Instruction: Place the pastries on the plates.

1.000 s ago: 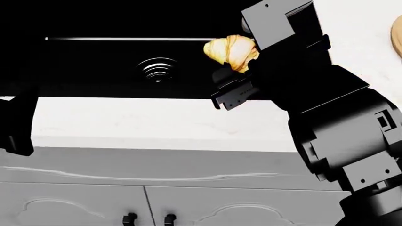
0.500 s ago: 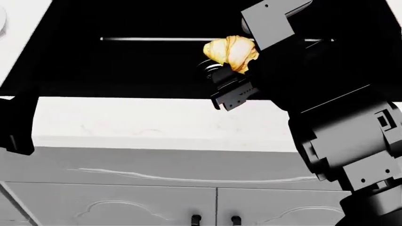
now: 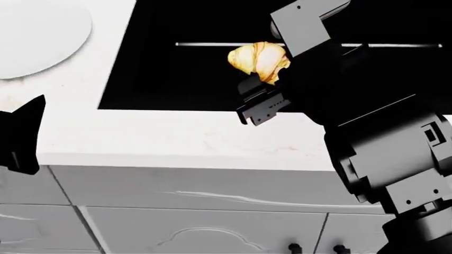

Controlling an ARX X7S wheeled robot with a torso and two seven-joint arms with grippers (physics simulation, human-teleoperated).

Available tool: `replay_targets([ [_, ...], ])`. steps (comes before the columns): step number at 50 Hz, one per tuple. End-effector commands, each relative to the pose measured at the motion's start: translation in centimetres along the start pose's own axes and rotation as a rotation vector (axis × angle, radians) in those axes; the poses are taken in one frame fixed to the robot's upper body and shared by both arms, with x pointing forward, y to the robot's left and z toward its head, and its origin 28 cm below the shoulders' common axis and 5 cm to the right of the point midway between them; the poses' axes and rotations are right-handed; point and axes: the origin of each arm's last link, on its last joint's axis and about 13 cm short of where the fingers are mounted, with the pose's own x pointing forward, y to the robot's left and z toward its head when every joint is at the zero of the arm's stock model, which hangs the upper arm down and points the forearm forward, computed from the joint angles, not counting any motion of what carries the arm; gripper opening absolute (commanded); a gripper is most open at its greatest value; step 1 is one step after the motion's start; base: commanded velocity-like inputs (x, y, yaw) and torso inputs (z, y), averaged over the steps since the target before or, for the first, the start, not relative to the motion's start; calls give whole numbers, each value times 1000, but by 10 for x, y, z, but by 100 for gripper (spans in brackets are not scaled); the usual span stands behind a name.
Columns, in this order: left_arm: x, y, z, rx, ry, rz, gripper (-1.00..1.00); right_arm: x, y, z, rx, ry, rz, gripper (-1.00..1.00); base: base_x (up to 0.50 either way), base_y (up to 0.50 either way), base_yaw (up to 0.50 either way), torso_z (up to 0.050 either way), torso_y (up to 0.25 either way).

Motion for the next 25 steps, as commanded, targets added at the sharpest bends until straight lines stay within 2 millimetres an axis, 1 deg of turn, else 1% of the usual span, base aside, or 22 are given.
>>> replay_targets([
  [1, 3, 2, 1, -25, -21, -5, 100, 1, 2, 6, -8, -23, 28, -100, -1, 500, 0, 0, 0],
  [12, 3, 2, -1, -24, -21, 0, 100, 1, 2, 6, -15, -31, 27, -100, -1, 500, 0, 0, 0],
  [15, 4, 2, -4, -20, -10, -4, 100, 1, 2, 6, -14, -32, 28, -100, -1, 500, 0, 0, 0],
  [19, 4, 2, -2, -21, -14, 2, 100, 1, 2, 6, -6, -35, 28, -100, 2, 500, 0, 0, 0],
  [22, 4, 0, -1, -10, -14, -1, 100, 1, 2, 6, -12, -37, 33, -100, 172, 500, 0, 0, 0],
  [25, 3, 1, 0, -12, -20, 3, 100, 1, 2, 6, -15, -44, 37, -100, 369, 450, 0, 0, 0],
])
